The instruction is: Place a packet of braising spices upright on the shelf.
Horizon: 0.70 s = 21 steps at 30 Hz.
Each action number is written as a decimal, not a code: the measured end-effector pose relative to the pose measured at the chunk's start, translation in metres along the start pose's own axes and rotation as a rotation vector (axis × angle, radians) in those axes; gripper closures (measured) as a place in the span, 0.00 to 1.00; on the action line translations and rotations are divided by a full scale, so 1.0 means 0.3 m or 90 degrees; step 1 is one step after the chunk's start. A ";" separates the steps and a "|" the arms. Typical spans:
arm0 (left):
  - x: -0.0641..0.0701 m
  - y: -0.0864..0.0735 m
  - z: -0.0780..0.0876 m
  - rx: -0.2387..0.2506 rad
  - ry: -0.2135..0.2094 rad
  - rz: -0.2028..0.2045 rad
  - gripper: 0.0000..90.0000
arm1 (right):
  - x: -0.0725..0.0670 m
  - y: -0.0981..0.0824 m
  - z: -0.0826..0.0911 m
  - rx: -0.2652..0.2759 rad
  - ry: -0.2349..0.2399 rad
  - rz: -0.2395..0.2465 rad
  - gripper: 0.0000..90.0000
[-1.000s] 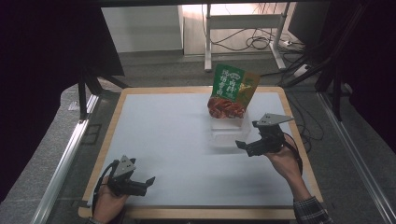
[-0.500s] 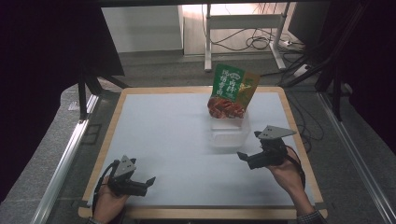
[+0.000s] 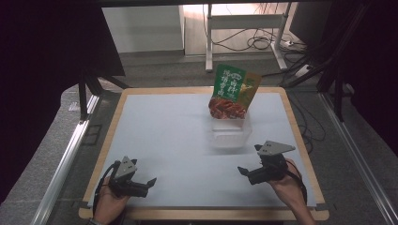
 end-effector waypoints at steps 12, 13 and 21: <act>0.002 -0.002 -0.002 0.002 0.002 -0.007 0.00 | -0.041 -0.085 0.012 -0.019 -0.007 0.006 0.00; 0.002 -0.002 -0.001 0.001 0.003 -0.008 0.00 | -0.044 -0.092 0.014 -0.020 -0.006 0.003 0.00; 0.002 -0.004 -0.005 -0.002 0.005 -0.012 0.00 | -0.057 -0.147 0.015 -0.042 -0.006 -0.006 0.00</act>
Point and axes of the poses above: each handheld gripper's, and its own axes: z roughly backward along the jaws, y roughly out of its top, x roughly to its right, the point moved 10 cm from there along -z, roughly forward along the jaws, and after that the axes turned 11 degrees about -x, right-handed, at the moved point
